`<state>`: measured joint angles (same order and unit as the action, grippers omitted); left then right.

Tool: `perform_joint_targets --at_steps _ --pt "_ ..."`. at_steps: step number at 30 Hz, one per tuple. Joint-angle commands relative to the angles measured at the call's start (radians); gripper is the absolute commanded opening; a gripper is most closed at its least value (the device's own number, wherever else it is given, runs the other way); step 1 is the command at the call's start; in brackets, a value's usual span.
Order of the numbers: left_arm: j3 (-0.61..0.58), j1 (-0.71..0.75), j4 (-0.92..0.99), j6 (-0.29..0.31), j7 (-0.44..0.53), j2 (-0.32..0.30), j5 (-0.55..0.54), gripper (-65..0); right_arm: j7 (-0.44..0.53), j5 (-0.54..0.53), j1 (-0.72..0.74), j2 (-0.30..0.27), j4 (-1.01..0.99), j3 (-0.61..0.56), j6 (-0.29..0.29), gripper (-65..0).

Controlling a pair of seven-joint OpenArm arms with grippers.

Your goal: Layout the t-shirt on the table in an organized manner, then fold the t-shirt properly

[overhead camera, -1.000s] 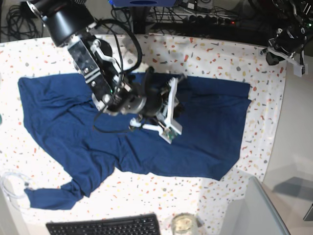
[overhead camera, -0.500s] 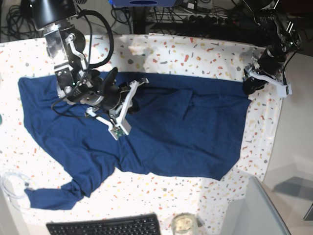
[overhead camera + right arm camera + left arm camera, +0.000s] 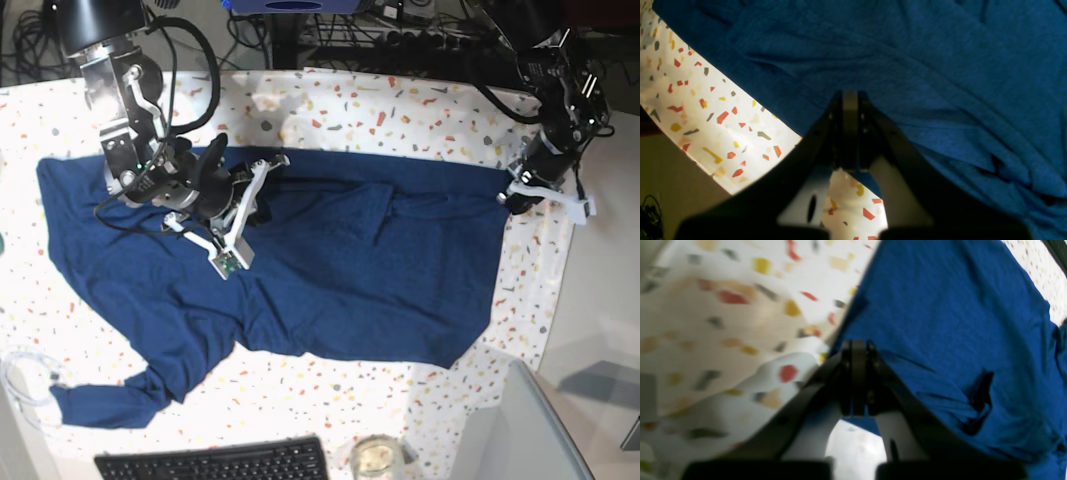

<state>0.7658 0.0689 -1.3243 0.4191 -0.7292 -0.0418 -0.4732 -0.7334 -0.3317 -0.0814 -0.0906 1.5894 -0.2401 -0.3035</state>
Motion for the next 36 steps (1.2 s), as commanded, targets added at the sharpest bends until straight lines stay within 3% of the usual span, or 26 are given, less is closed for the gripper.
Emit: perform_joint_targets --at_steps 1,9,17,24,36 --pt "-0.004 -0.008 -0.014 -0.010 0.016 -0.011 -0.014 -65.0 0.021 -0.008 0.013 0.001 0.021 0.002 -0.007 -64.8" --pt "-0.015 0.004 -0.014 -0.108 0.016 -0.007 -0.015 -65.0 0.021 -0.008 0.013 -0.002 0.019 0.002 -0.007 -64.8" --pt "-0.016 0.004 -0.010 -0.111 0.016 -0.007 -0.014 -65.0 0.021 -0.010 0.019 -0.010 0.018 0.003 -0.007 -64.8" --pt "-0.016 -0.033 0.107 -0.111 0.016 -0.005 -0.014 -65.0 0.021 -0.010 0.018 -0.013 0.018 0.003 -0.007 -64.8" --pt "-0.016 -0.039 0.084 -0.110 0.015 0.012 -0.022 -65.0 0.021 -0.010 0.015 -0.013 0.018 0.003 -0.007 -64.8"
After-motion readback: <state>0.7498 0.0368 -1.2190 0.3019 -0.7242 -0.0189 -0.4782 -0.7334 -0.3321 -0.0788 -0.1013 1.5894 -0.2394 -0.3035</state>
